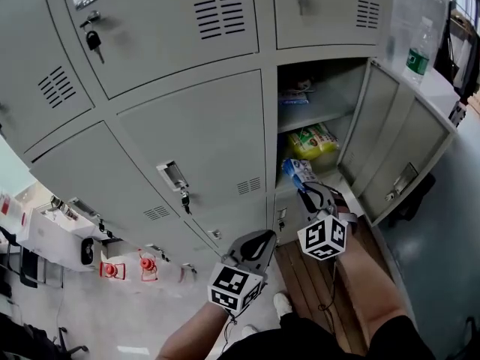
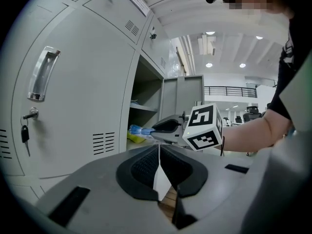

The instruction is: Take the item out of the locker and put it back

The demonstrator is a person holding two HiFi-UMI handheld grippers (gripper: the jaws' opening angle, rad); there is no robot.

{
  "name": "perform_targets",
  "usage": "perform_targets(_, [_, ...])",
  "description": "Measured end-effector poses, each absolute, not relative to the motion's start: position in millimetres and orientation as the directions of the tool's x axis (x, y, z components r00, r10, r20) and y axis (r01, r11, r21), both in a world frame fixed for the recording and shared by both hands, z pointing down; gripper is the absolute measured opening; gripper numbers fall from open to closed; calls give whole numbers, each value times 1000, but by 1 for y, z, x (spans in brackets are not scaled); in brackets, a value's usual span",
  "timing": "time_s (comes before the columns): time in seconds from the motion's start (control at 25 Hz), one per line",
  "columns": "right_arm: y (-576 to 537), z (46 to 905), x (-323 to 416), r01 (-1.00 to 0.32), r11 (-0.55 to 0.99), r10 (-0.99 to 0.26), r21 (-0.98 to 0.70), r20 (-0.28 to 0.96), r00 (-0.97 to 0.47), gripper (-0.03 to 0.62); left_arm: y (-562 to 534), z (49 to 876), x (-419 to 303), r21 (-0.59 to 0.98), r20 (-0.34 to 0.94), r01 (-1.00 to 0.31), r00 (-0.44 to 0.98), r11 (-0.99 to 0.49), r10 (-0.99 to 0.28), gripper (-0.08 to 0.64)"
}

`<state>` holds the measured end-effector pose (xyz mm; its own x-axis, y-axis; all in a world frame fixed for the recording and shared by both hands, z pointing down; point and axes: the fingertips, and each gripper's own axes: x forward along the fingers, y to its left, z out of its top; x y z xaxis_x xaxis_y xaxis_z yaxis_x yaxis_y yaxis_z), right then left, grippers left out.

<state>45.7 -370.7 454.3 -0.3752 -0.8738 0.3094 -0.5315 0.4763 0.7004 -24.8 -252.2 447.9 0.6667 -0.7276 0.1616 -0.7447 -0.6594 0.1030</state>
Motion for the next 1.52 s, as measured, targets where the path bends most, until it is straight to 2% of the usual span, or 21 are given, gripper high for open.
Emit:
perform_targets(0.76, [-462, 504, 22, -347, 567, -798, 747, 394, -457, 120, -320, 474, -17, 122, 211, -792, 610, -598, -764, 21])
perform_targets(1.52, [-483, 529, 9, -251, 611, -751, 751, 451, -482, 132, -338, 486, -18, 130, 230, -797, 603, -589, -764, 21])
